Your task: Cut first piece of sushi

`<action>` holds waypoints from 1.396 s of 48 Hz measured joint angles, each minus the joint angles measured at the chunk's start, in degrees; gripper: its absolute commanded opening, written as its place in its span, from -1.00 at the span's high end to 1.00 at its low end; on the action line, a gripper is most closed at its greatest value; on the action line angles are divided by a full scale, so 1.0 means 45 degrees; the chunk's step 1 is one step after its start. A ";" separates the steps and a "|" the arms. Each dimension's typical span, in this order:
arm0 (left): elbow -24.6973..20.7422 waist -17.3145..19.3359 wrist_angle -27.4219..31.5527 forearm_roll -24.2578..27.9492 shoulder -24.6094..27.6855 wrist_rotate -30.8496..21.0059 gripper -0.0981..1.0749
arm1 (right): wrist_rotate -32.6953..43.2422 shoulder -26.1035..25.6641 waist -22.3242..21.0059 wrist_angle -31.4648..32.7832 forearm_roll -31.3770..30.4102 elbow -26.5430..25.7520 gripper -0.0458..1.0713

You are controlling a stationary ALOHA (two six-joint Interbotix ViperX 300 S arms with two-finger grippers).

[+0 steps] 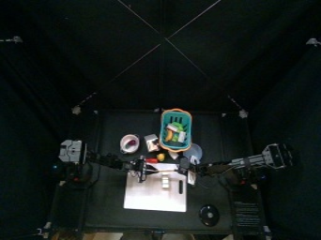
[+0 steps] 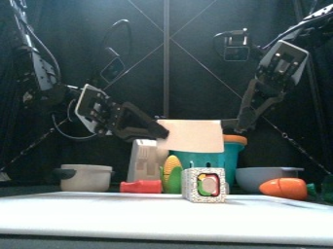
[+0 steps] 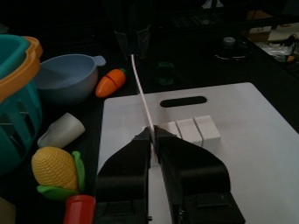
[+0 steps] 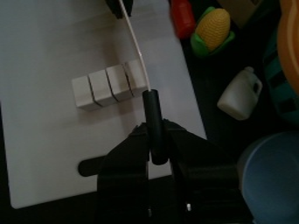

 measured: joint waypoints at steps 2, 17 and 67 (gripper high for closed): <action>0.0020 -0.0059 -0.0078 -0.0020 0.0059 -0.0098 0.00 | 0.0000 0.0059 0.0000 0.0000 0.0039 0.0000 0.31; -0.0059 -0.0352 -0.0137 -0.0020 0.0293 -0.0449 0.00 | 0.0000 0.0117 0.0195 0.0000 0.0293 0.0059 0.31; -0.0059 -0.0508 -0.0195 -0.0410 0.0781 -0.0508 0.00 | 0.0000 0.0723 0.0352 -0.0020 0.0566 0.0039 0.31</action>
